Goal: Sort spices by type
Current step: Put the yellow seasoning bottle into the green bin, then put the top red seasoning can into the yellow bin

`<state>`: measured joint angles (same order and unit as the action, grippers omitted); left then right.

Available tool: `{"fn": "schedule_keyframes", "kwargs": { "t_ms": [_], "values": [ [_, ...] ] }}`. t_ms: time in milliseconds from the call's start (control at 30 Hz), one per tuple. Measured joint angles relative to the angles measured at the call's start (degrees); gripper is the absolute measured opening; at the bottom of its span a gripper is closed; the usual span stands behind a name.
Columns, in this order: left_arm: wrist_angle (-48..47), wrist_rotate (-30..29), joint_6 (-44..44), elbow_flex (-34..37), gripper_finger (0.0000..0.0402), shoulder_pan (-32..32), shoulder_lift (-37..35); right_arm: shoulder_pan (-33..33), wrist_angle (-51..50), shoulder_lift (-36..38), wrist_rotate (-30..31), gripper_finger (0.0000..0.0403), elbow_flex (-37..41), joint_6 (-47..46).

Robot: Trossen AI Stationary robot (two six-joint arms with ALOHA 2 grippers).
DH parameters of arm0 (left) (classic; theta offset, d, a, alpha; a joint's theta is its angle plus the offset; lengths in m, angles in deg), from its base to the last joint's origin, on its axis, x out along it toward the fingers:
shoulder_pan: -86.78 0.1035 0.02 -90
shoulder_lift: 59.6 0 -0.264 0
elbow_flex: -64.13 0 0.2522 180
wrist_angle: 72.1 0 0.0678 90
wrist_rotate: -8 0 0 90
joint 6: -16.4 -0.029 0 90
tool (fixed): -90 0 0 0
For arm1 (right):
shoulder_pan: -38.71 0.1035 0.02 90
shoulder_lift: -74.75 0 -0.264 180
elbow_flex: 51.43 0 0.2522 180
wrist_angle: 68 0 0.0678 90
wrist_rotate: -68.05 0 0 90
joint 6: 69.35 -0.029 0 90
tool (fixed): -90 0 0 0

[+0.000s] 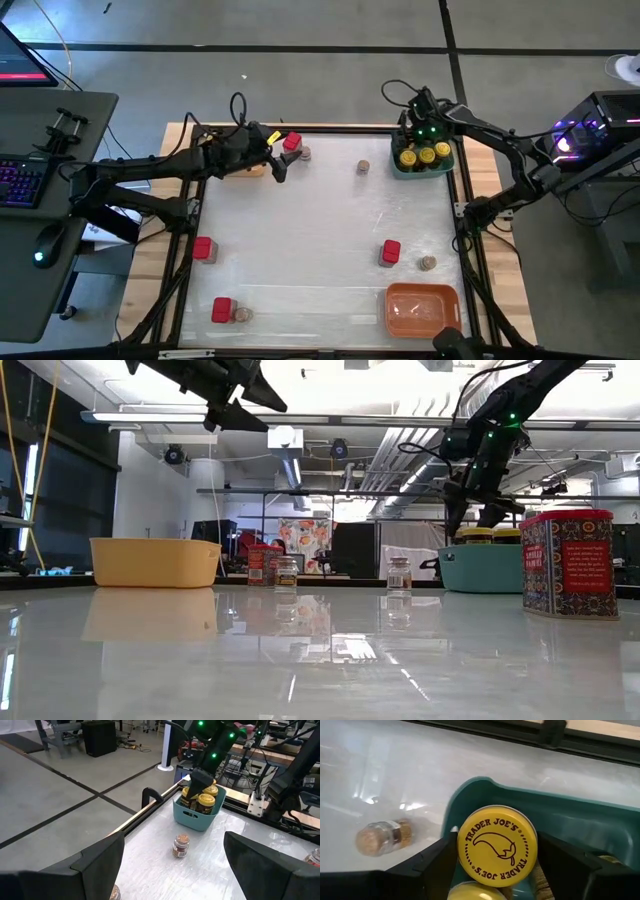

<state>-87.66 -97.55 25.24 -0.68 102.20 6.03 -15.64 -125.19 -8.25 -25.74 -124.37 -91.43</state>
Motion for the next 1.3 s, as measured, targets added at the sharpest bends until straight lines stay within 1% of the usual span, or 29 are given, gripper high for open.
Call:
{"fn": "schedule_keyframes", "kwargs": {
  "t_ms": [200,267,533,700,833,933,1167,1300],
  "values": [
    [0.0,0.0,0.0,0.0,0.0328,0.0,0.0,0.0,-0.6,0.0,0.6,0.0261,0.0,0.0],
    [0.0,0.0,0.0,0.0,0.0328,0.0,0.0,0.0,-0.7,0.0,0.6,0.0269,0.0,-0.3],
    [0.0,0.0,0.0,0.0,0.0328,0.0,0.0,0.0,-2.0,0.0,0.6,0.0347,0.0,-0.4],
    [-0.1,0.0,-0.1,0.0,0.0328,0.0,0.0,0.0,-2.3,0.0,0.6,0.0375,0.0,-0.4],
    [-0.1,0.0,-0.1,0.0,0.0328,0.0,0.0,-0.3,-2.4,0.0,0.3,0.0378,-0.1,-0.4],
    [-0.1,0.0,-0.1,0.0,0.0328,0.0,0.0,-0.9,-3.7,0.0,0.3,0.0378,-1.9,0.2],
    [-0.1,0.0,-1.0,0.0,0.0328,0.0,0.0,-2.4,-7.6,0.0,0.3,0.0378,-10.1,5.2],
    [-0.1,0.0,-1.0,0.0,0.0328,0.0,0.0,-2.9,-8.1,0.0,0.3,0.0378,-15.1,7.6]
  ]
}}
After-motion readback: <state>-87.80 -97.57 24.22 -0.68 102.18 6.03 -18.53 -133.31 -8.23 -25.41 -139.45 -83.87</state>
